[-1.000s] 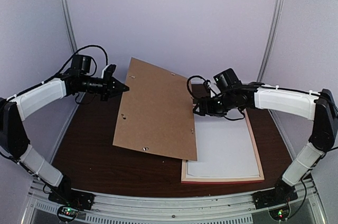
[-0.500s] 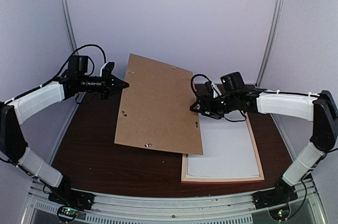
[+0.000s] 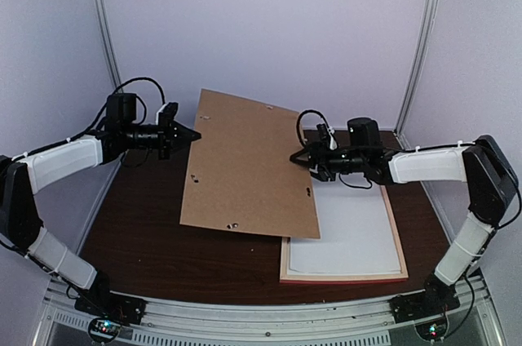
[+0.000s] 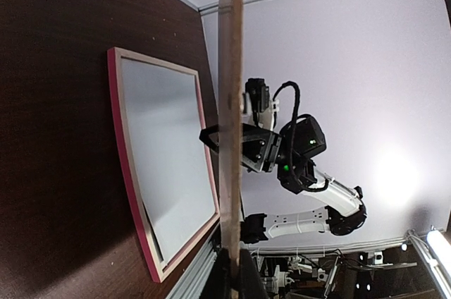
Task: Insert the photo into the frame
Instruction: Pass from the left arm to the right
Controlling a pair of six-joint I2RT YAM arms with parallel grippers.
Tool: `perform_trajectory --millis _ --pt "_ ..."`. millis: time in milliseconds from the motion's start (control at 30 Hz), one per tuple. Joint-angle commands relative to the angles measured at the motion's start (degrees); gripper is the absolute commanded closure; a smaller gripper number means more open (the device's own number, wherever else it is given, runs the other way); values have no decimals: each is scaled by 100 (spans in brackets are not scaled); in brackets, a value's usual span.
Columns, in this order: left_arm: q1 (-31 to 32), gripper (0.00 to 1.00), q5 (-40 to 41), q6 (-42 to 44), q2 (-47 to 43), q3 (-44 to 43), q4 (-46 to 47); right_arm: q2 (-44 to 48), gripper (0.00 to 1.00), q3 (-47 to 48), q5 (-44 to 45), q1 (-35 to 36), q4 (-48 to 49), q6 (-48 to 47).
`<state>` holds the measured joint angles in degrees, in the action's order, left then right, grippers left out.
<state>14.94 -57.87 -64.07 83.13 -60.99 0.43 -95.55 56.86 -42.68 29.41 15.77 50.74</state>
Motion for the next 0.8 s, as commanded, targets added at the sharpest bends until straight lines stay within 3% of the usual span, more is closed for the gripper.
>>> perform_trajectory --millis 0,333,533,633,767 --pt "-6 100 -319 -165 -120 66 775 -125 51 -152 -405 -113 1151 617" --pt "-5 100 -256 175 136 256 569 -57 76 -246 -628 -270 1330 744" --pt "-4 100 -204 254 334 282 522 -45 92 -472 -849 -400 1925 1137" --pt "-1 94 -137 270 432 243 474 -17 100 -547 -911 -439 2141 1301" --pt "-3 88 -64 377 584 170 326 64 100 -616 -973 -478 2472 1592"
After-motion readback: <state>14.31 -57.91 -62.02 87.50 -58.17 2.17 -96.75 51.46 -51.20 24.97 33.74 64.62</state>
